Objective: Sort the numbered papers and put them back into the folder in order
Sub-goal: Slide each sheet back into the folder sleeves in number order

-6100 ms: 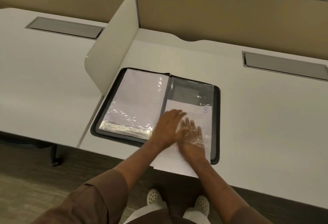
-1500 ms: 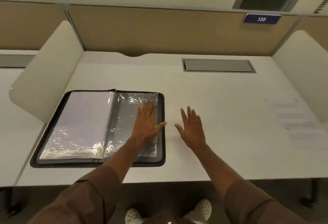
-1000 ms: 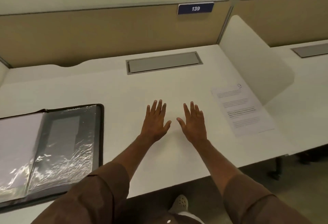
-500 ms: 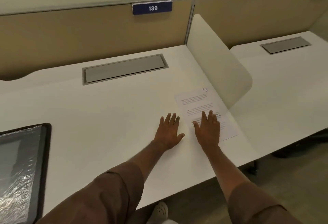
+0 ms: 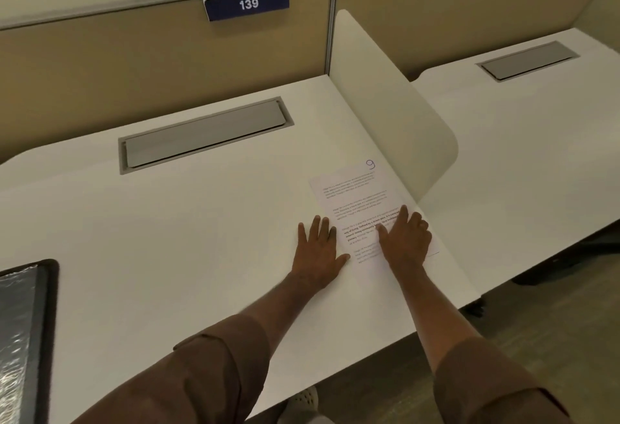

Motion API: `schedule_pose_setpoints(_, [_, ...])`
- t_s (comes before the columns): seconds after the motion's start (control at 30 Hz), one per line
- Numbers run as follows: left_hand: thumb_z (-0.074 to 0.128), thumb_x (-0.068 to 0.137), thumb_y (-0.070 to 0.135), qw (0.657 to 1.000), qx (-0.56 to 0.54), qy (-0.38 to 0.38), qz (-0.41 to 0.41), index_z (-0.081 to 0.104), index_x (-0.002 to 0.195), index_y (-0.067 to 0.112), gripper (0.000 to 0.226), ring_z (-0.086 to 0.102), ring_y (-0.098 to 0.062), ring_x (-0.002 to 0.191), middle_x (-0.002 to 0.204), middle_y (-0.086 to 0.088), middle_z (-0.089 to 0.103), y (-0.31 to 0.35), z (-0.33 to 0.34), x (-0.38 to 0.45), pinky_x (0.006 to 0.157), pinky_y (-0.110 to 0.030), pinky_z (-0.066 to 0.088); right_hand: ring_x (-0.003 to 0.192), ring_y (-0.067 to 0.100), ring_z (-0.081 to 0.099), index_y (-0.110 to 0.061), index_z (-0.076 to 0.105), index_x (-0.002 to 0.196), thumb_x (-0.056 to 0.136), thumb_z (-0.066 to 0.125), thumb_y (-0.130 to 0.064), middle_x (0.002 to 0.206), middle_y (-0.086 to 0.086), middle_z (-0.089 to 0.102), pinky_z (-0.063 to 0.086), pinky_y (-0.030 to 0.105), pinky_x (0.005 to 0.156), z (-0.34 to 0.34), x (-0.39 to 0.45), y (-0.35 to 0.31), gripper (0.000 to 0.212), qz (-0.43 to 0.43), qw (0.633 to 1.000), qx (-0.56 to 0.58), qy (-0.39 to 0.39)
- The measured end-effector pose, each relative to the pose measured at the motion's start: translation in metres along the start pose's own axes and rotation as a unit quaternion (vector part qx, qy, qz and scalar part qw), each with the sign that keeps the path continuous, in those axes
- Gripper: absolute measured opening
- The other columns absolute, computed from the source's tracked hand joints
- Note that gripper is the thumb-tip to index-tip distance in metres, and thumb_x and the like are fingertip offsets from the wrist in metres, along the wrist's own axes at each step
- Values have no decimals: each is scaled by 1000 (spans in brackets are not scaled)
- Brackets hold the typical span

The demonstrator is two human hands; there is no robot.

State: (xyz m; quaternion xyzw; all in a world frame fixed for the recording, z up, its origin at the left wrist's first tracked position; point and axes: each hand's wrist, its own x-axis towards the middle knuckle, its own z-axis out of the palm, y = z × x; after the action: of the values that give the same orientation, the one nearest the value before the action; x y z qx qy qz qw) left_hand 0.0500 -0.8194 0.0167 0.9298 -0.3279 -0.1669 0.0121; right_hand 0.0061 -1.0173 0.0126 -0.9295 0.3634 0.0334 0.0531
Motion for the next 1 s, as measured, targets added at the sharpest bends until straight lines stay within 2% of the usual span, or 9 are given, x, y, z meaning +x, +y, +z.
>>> schedule_pose_setpoints(0.17, [24, 102, 62, 1000, 2, -9, -4, 14, 160, 6, 81, -9, -31, 155, 168, -15, 0, 2, -2, 3, 123, -59, -6, 115, 38, 54, -6, 41, 146, 85, 73, -48, 128, 20, 55, 45, 47, 92, -9, 9, -4, 80, 18, 999, 42, 10])
schedule_pose_setpoints(0.3, [25, 103, 61, 1000, -2, -3, 11, 15, 161, 11, 77, -7, -30, 156, 169, -11, 1, -8, 3, 6, 123, -57, -4, 108, 35, 61, -6, 63, 124, 85, 74, -26, 117, 17, 66, 47, 40, 87, -26, 20, -7, 45, 59, 970, 233, -42])
schedule_pose_setpoints(0.4, [27, 104, 58, 1000, -17, 10, 24, 18, 161, 16, 71, -3, -27, 156, 170, -5, 3, -18, 3, 4, 125, -53, -1, 94, 35, 69, -6, 71, 94, 81, 74, -5, 104, 19, 73, 52, 36, 81, -39, 31, 0, 13, 117, 855, 479, -163])
schedule_pose_setpoints(0.5, [37, 105, 53, 988, -151, 36, 15, 27, 158, 18, 65, 4, -21, 156, 169, -1, 14, -27, -1, 1, 126, -41, 3, 103, 43, 70, 1, 70, 113, 83, 68, 8, 115, 25, 71, 57, 46, 89, -53, 26, 7, 32, 112, 714, 637, -270])
schedule_pose_setpoints(0.6, [57, 99, 48, 912, -391, 106, -63, 32, 157, 19, 69, 26, -18, 151, 163, 0, 32, -35, -9, -7, 121, -33, 21, 109, 39, 69, 0, 63, 127, 85, 68, 5, 120, 21, 71, 59, 45, 88, -66, 8, -2, 42, 55, 666, 670, -323])
schedule_pose_setpoints(0.77, [76, 88, 41, 620, -750, 88, -215, 28, 158, 17, 88, 59, -22, 122, 148, -1, 48, -56, -35, -23, 89, -35, 54, 120, 39, 63, 1, 57, 136, 82, 72, 2, 130, 22, 66, 56, 47, 96, -67, -24, -34, 56, 12, 583, 728, -362])
schedule_pose_setpoints(0.8, [80, 83, 47, 582, -779, 69, -221, 36, 154, 15, 89, 64, -24, 116, 144, -5, 55, -65, -35, -28, 88, -40, 57, 121, 39, 63, 1, 57, 136, 81, 73, 2, 131, 22, 65, 55, 48, 98, -67, -30, -41, 57, 8, 575, 732, -367])
schedule_pose_setpoints(0.9, [84, 79, 39, 551, -807, 66, -200, 66, 127, 8, 60, 69, -34, 109, 120, -14, 72, -90, -32, -49, 94, -56, 55, 121, 38, 63, 0, 57, 136, 83, 70, 2, 132, 21, 65, 54, 48, 99, -69, -54, -65, 55, 3, 572, 725, -384])
schedule_pose_setpoints(1.0, [77, 88, 19, 567, -785, 113, -222, 71, 111, 6, 27, 72, -37, 100, 110, -18, 75, -114, -34, -75, 88, -53, 59, 122, 35, 63, -3, 58, 136, 85, 69, -2, 131, 17, 66, 55, 45, 99, -63, -76, -86, 53, -5, 585, 707, -397])
